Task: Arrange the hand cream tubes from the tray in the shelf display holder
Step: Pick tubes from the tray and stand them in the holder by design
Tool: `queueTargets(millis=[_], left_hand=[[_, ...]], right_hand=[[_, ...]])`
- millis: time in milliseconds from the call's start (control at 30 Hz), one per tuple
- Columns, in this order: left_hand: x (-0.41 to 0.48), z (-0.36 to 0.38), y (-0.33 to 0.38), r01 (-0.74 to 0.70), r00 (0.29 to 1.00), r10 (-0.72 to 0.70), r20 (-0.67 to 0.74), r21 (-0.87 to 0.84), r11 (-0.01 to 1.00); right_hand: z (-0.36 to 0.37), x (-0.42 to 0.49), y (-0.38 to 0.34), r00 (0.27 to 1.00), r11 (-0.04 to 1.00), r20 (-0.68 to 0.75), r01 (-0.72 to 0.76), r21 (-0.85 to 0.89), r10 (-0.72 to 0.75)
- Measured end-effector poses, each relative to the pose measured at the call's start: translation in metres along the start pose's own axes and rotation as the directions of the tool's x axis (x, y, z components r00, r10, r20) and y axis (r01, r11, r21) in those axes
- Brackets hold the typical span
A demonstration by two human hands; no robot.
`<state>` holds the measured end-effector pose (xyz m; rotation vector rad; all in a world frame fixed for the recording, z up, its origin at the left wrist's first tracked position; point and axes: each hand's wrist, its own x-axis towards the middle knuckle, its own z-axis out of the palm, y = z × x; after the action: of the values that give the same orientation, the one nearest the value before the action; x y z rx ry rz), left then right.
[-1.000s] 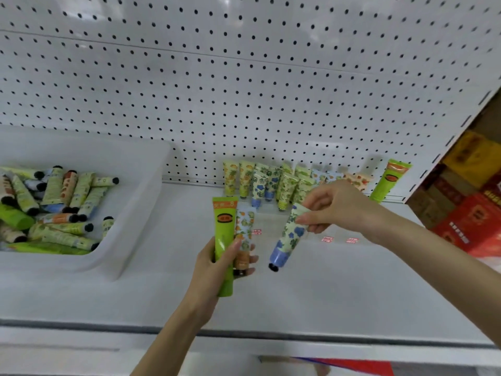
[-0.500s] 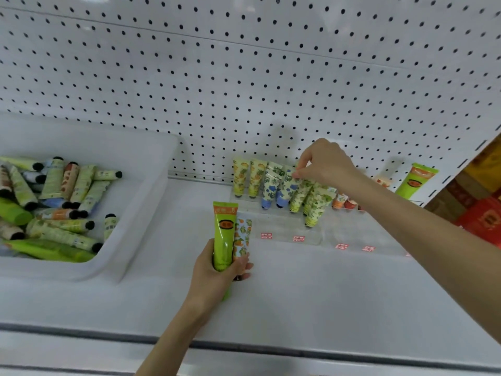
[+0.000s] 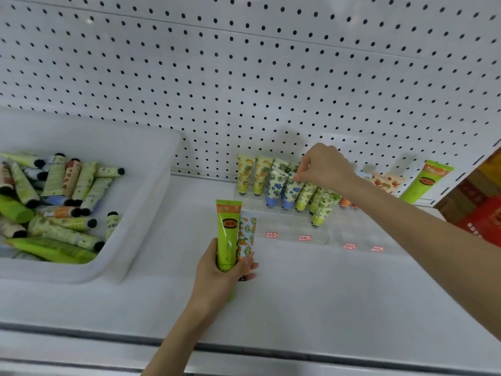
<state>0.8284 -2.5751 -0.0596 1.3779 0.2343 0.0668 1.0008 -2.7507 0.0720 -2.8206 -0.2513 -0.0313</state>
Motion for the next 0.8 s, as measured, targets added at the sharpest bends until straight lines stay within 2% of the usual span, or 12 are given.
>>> queueTargets(millis=[567,700,800], left_hand=[[0.0,-0.001,0.0,0.004,1.0,-0.004,0.017,0.019,1.0],[-0.001,-0.003,0.004,0.037,0.998,-0.037,0.051,-0.004,0.999],[-0.005,-0.001,0.011,0.088,0.991,-0.082,0.104,-0.055,0.995]], right_hand=[[-0.003,-0.004,-0.002,0.998,0.995,-0.046,0.031,-0.096,-0.035],[-0.026,-0.016,0.002,0.992,0.991,-0.089,0.097,0.089,-0.089],[-0.034,-0.053,-0.001,0.992,0.946,0.008,0.116,0.303,-0.124]])
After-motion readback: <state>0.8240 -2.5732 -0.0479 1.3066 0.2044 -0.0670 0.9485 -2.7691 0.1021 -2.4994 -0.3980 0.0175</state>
